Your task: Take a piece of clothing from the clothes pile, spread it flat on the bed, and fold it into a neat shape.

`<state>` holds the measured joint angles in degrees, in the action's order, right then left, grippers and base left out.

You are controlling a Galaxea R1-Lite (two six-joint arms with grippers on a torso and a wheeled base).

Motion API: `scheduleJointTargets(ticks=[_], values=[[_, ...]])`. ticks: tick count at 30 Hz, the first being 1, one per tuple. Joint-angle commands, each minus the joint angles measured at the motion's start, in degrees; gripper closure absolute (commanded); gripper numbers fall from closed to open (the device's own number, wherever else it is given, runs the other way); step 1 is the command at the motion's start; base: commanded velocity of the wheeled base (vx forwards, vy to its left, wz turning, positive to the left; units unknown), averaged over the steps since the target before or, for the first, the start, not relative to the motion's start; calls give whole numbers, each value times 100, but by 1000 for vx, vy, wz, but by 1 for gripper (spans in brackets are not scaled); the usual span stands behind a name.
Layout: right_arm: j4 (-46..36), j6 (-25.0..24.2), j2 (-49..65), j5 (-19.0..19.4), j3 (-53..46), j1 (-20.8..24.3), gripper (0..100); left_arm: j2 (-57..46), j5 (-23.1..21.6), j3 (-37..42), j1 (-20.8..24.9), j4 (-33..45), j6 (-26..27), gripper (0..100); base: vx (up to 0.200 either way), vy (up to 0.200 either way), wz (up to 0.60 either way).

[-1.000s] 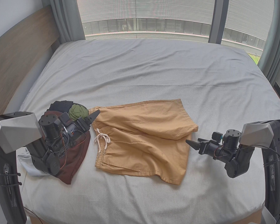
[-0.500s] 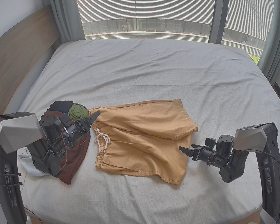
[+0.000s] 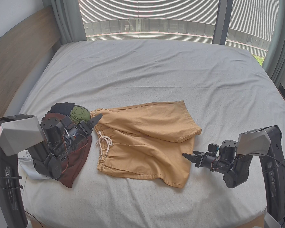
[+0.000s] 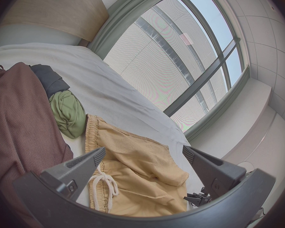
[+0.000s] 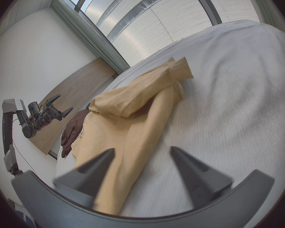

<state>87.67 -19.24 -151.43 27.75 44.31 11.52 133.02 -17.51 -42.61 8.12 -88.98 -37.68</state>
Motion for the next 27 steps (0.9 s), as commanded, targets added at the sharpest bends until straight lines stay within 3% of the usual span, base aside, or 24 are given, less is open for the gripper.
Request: scheduleJointTargets(ticks=[1, 15, 27], values=[[4, -1, 35, 20, -160, 8, 100, 22, 2, -2, 5, -5, -2, 0, 0, 0, 0], [-225, 25, 817, 38, -1012, 237, 100, 83, 2, -2, -3, -5, 6, 0, 0, 0, 0], [-330, 25, 1098, 328, -1285, 333, 100, 75, 2, -2, -3, -5, 6, 0, 0, 0, 0]])
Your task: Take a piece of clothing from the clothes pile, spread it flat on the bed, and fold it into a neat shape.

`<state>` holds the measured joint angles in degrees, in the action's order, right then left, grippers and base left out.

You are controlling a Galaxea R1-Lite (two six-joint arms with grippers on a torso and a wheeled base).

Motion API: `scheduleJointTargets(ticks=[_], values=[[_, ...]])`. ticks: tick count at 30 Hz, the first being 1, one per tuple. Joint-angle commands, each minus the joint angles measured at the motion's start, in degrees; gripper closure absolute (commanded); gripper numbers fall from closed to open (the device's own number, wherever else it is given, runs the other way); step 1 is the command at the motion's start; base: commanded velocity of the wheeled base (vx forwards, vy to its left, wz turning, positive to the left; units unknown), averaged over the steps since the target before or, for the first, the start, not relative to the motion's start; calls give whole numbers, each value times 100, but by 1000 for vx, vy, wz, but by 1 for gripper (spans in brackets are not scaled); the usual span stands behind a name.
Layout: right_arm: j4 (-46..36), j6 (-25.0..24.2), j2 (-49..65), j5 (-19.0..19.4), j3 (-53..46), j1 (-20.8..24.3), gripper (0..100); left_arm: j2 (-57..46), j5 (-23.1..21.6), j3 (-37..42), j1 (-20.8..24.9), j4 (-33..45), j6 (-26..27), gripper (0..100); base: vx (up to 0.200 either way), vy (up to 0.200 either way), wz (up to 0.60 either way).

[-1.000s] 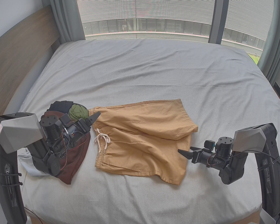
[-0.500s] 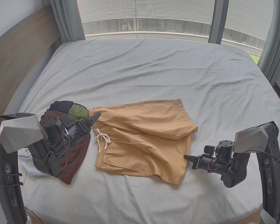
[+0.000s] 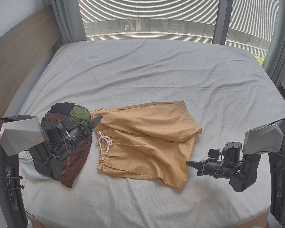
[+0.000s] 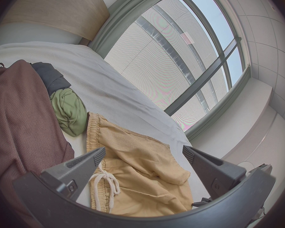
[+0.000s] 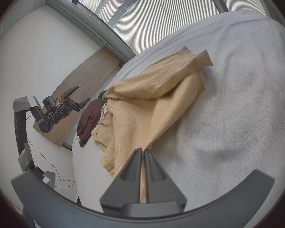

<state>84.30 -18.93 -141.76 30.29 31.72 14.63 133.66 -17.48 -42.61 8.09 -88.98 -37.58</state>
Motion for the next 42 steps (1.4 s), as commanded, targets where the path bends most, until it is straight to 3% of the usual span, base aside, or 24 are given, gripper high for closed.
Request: scheduleJointTargets(ticks=[1, 9, 22, 42], values=[[8, -5, 123, 73, 1, 22, 100, 11, -1, -2, -1, -5, -3, 0, 0, 0, 0], [43, -32, 26, 82, 308, 31, 100, -24, -1, -2, -1, -5, -3, 0, 0, 0, 0], [-115, -234, -413, 91, 1240, 471, 100, -59, -1, -11, -27, -5, -21, 0, 0, 0, 0], [-370, -366, -747, 73, 1759, 1095, 100, -33, -10, -2, -62, -5, -39, 0, 0, 0, 0]])
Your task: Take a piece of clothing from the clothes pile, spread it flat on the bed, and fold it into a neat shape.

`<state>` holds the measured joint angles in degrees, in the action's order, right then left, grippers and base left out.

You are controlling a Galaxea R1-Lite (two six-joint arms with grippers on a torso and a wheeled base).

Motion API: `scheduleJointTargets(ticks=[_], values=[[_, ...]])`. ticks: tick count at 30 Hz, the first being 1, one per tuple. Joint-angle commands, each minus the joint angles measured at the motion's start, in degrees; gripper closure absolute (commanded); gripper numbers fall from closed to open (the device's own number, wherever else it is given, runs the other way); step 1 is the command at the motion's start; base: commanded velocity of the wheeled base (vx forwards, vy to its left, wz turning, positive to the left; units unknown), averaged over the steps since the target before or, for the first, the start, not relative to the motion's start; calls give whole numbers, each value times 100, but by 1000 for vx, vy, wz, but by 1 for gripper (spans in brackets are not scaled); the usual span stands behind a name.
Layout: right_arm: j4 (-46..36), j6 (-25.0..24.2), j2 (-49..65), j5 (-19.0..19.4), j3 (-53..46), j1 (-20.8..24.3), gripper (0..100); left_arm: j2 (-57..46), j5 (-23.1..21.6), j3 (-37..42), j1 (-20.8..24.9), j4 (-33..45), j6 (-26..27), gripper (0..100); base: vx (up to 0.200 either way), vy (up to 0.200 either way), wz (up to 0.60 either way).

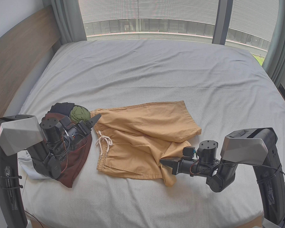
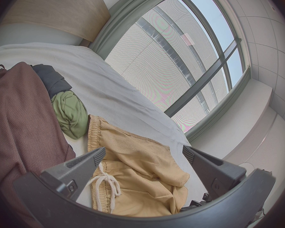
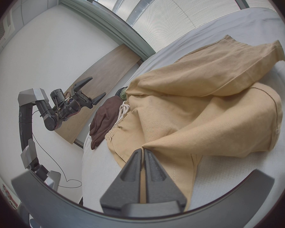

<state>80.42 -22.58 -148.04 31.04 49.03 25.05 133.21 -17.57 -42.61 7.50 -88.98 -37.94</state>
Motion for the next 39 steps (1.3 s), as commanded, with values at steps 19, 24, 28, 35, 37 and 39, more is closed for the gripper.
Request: scheduleJointTargets(ticks=[19, 24, 28, 35, 37, 39], values=[[791, -115, 311, -89, -807, -299, 0, 56, -1, -2, 6, -5, -3, 0, 0, 0, 0], [791, -107, 399, -238, -1721, -730, 0, 65, -1, -11, 6, -5, -3, 0, 0, 0, 0], [791, -133, 364, -238, -2152, -677, 0, 83, -1, -11, 6, -5, -3, 0, 0, 0, 0], [791, -151, 285, -186, -2319, -572, 0, 127, 8, -11, 15, -5, -3, 0, 0, 0, 0], [791, -238, 294, -177, -2310, -440, 0, 127, 8, -11, 15, -5, -3, 0, 0, 0, 0], [791, -397, 302, -168, -2284, -334, 0, 127, 8, -11, 15, -5, -3, 0, 0, 0, 0]])
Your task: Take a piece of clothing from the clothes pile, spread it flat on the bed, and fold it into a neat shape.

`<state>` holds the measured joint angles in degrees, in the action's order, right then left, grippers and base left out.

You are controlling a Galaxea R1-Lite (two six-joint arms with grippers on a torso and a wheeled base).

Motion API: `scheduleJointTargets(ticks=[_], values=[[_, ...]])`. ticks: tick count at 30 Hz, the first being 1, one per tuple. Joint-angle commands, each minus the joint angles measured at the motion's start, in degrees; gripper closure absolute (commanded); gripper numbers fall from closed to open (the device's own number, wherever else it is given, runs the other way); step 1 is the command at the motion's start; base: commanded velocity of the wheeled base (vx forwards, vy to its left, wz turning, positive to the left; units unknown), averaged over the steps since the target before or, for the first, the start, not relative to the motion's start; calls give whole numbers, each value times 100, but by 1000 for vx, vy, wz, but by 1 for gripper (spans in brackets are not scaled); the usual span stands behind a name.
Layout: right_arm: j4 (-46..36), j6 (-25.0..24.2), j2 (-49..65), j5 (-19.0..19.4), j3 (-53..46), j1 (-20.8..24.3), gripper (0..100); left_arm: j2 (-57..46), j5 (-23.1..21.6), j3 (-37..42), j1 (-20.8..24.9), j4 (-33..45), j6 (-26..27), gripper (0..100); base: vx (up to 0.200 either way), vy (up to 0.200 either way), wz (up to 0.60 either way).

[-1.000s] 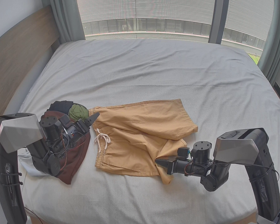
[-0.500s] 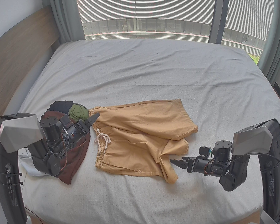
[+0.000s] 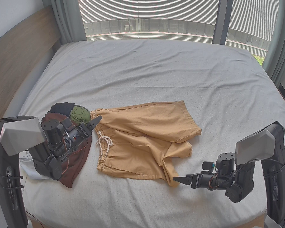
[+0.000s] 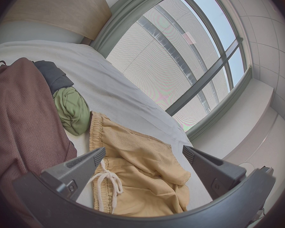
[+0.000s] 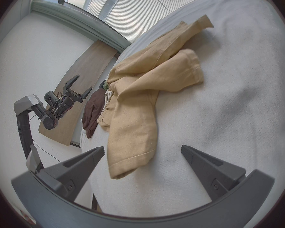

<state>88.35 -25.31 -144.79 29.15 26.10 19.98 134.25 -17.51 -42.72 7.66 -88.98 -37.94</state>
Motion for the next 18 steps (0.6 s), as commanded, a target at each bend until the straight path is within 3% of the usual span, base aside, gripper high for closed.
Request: scheduleJointTargets(ticks=[1, 18], values=[[-2, -194, -23, 21, 27, 226, 0, 22, 2, 0, -1, -5, -3, 0, 0, 0, 0], [7, -748, 566, 126, 334, 1105, 0, 13, 2, -26, -27, -5, -3, 0, 0, 0, 0]])
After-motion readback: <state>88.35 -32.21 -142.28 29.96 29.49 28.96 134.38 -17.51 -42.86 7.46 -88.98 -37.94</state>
